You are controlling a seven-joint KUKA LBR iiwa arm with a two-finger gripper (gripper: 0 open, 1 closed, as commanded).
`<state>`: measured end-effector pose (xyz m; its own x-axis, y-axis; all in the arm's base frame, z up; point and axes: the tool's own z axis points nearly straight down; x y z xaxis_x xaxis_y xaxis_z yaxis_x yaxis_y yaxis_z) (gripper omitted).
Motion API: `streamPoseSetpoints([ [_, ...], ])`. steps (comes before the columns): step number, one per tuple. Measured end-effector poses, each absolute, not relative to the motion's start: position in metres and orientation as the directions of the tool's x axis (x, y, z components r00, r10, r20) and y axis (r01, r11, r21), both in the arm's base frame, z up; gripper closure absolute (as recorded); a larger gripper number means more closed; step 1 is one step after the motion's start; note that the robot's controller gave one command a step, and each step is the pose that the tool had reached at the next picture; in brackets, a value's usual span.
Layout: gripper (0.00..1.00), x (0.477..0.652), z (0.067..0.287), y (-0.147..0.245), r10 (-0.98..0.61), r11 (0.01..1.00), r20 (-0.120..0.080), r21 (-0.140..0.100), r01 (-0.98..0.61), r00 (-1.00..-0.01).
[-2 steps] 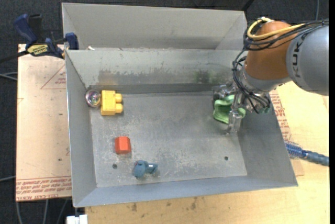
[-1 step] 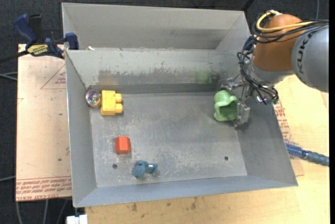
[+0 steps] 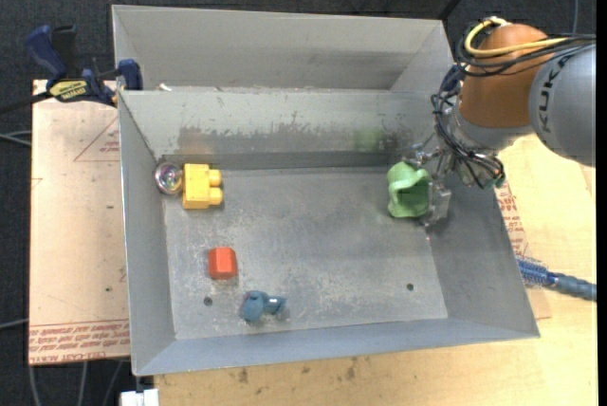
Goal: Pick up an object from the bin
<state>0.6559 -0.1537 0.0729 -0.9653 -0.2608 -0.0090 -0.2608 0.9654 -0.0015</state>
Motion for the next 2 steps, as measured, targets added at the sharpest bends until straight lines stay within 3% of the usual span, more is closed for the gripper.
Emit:
streamPoseSetpoints([
  [1,1.0,0.639,0.176,-0.131,-0.277,0.961,-0.011,-0.004,-0.276,-0.961],
  [2,1.0,0.639,0.232,-0.124,-0.378,0.926,-0.009,-0.005,-0.378,-0.926],
])
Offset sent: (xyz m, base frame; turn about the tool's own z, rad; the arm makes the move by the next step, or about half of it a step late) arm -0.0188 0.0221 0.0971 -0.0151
